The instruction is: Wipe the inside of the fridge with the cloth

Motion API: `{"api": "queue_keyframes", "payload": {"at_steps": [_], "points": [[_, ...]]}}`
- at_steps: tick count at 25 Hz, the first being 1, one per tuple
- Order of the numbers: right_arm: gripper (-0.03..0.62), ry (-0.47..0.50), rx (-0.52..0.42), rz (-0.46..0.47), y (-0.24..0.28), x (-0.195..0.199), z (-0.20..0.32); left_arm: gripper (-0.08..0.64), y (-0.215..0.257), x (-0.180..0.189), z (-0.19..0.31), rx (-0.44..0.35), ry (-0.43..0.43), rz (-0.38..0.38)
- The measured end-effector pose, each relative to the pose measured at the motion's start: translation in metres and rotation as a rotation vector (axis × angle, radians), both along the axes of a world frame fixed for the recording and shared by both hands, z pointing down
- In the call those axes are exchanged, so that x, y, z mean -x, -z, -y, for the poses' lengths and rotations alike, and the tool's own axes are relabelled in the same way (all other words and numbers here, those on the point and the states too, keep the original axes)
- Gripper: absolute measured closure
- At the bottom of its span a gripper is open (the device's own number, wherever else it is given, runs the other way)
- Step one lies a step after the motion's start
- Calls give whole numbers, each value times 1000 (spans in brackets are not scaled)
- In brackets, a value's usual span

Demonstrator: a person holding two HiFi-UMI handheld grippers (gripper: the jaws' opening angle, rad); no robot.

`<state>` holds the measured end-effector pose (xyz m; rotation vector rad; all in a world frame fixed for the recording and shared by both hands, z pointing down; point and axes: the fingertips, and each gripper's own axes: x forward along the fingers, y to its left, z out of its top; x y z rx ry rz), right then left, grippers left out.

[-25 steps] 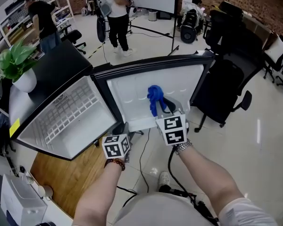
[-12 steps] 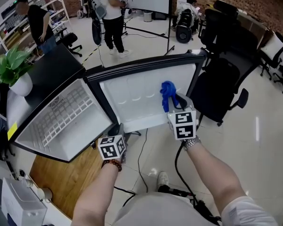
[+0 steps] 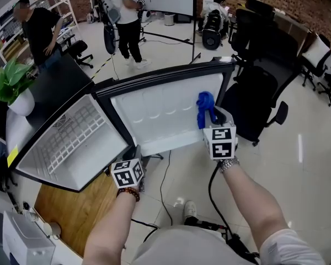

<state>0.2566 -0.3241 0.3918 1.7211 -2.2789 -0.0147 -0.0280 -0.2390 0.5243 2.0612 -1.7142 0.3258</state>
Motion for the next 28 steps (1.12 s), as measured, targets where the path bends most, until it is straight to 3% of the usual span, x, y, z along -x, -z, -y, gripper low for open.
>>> {"api": "queue_keyframes", "payload": {"at_steps": [6, 10, 20, 28], "points": [[543, -13, -3, -3, 0, -11, -1, 495, 0, -1, -1, 1, 2, 2], [543, 25, -20, 0, 0, 2, -11, 495, 1, -3, -1, 3, -4, 1], [543, 354, -7, 26, -22, 159, -63, 468, 3, -4, -12, -1, -68, -9], [543, 478, 19, 31, -43, 246, -72, 462, 4, 7, -32, -2, -93, -19]]}}
